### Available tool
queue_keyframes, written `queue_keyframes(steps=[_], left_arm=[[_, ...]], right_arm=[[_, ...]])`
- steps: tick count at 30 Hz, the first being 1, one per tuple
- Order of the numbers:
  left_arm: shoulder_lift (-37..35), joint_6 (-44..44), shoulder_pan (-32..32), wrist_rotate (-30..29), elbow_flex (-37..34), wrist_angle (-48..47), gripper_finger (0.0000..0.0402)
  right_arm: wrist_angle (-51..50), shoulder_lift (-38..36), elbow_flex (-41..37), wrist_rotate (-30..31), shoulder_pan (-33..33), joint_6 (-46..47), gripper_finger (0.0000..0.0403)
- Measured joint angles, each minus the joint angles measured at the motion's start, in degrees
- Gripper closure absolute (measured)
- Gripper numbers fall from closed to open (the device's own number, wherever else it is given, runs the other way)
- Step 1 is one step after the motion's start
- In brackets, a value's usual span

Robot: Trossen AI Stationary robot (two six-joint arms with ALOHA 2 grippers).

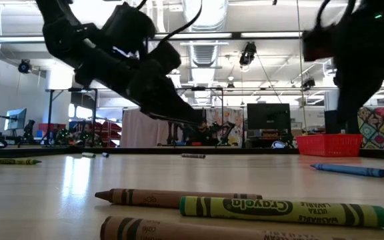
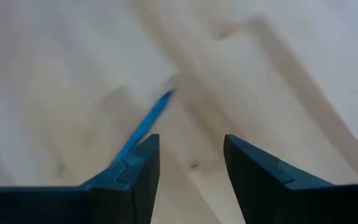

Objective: Sort crayons
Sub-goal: Put the green crayon into the green bin

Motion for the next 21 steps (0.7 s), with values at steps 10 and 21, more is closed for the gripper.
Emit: queue_keyframes(steps=[10,21], left_arm=[[12.7,0.0,-4.9,0.1,16.8,-15.4,0.0283],[19.6,-0.4,-8.5,-0.6,29.4,-27.9,0.0283]], right_arm=[[7.9,7.4,0.0,-3.7,10.9,-14.8,0.0265],[13.6,16.0,0.3,-9.7,11.6,-19.9,0.0284]])
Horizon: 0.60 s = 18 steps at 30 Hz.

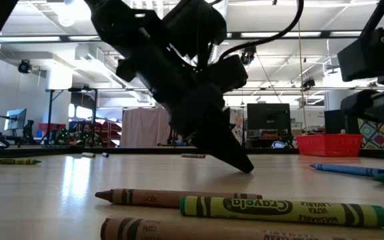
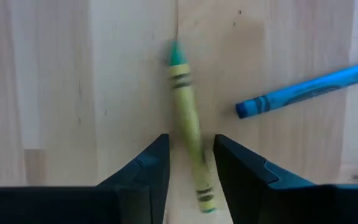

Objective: Sort crayons
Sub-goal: Put the green crayon into the green bin

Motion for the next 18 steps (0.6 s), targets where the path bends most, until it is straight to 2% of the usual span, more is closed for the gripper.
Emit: queue_keyframes(steps=[8,14,16,18], left_arm=[[-0.9,0.2,-1.7,0.5,-1.0,0.0,0.0283],[-2.1,-1.7,-1.9,0.3,-2.5,3.9,0.0283],[-3.9,-1.7,-1.9,0.2,-4.5,7.5,0.0283],[-6.1,-1.9,-1.8,-0.4,-7.2,12.7,0.0283]], right_arm=[[-0.1,2.3,0.1,-0.7,-1.5,-1.1,0.0298],[-0.3,0.9,0.0,-0.7,-3.1,-1.0,0.038],[0.6,-0.3,0.0,0.9,-3.4,0.7,0.0387],[3.0,-1.8,0.6,5.7,-3.9,2.0,0.0389]])
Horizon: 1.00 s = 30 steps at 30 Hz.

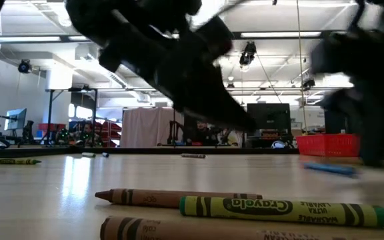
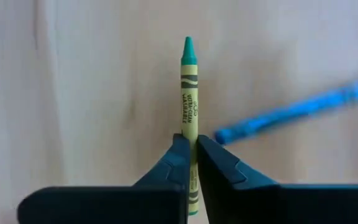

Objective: Sort crayons
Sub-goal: Put the green crayon into the green bin

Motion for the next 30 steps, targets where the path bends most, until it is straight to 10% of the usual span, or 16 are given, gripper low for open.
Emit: queue_keyframes(steps=[11,18,30], left_arm=[[-15.4,-1.4,0.7,-5.0,-30.1,50.8,0.0283],[-12.3,-1.3,0.9,-6.1,-37.9,69.7,0.0265],[-11.8,-0.7,0.5,0.7,-35.6,70.2,0.0223]], right_arm=[[16.6,-12.3,-0.4,33.1,-0.4,-8.0,0.0393],[53.8,-7.2,-3.6,26.0,-4.7,-28.0,0.0393],[60.9,4.5,-1.2,15.3,-11.4,-29.1,0.0394]])
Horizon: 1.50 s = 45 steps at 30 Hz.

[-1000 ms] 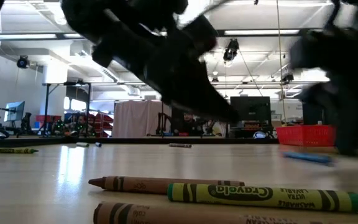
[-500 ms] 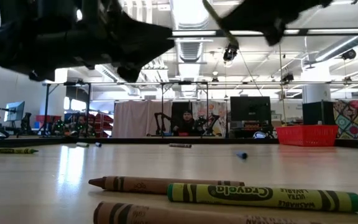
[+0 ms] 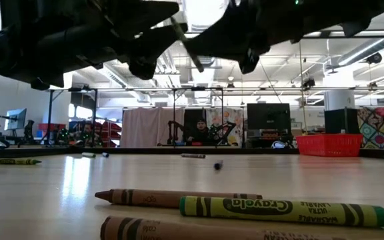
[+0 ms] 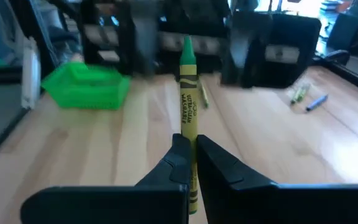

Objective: Sort crayons
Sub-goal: Put the green crayon into the green bin

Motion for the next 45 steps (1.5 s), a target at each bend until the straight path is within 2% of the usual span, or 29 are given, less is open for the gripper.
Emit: queue_keyframes(steps=[5,13,16,17,20,23,25,28,31,33,36,39,43,45], left_arm=[[-0.1,0.0,0.2,-0.2,0.1,0.0,0.0266],[-0.1,0.5,0.3,1.0,0.1,-0.5,0.0388],[-0.9,1.3,0.3,1.2,-0.3,-2.1,0.039],[-1.9,2.5,0.3,-0.5,-0.7,-4.2,0.039],[-8.6,6.8,0.3,-12.0,-2.1,-16.9,0.0394],[-18.5,7.1,0.3,-19.2,-1.8,-38.1,0.0399],[-25.2,4.1,0.2,-19.4,0.6,-55.5,0.04],[-33.2,-3.0,0.3,-17.4,7.4,-89.1,0.04],[-37.3,-12.4,0.1,-12.2,16.9,-120.7,0.0401],[-38.8,-20.5,-0.3,-5.5,22.3,-135.2,0.0401],[-40.3,-29.3,-2.1,7.2,26.6,-145.8,0.0401],[-41.7,-34.8,-5.9,15.4,26.9,-146.6,0.0401],[-41.7,-44.9,-12.9,14.9,23.3,-142.1,0.0393],[-41.2,-50.1,-16.5,16.5,20.8,-137.3,0.0379]], right_arm=[[0.8,0.9,1.5,-0.1,0.0,-2.1,0.0394],[2.1,0.5,1.6,-1.4,-0.1,-3.0,0.0393],[1.3,0.5,1.6,-4.2,-0.9,0.8,0.0376],[0.5,0.2,1.6,-4.3,-1.4,1.5,0.0366],[-3.5,-1.8,2.0,-3.8,-3.2,2.0,0.0325],[-9.1,-4.9,2.4,0.9,-5.0,5.7,0.0285],[-15.1,-6.7,2.4,4.5,-6.5,8.0,0.0263],[-24.4,-10.5,2.3,6.7,-8.6,10.6,0.0239],[-31.9,-15.4,2.3,6.8,-10.0,12.0,0.0224],[-36.6,-17.8,2.1,7.3,-10.1,12.0,0.0218],[-40.7,-20.3,1.4,7.8,-9.9,12.0,0.0216],[-42.0,-22.0,0.9,7.8,-9.8,12.0,0.0216],[-42.3,-22.7,0.0,7.7,-9.6,12.0,0.0216],[-42.0,-23.0,-0.2,7.5,-9.4,12.0,0.0216]])
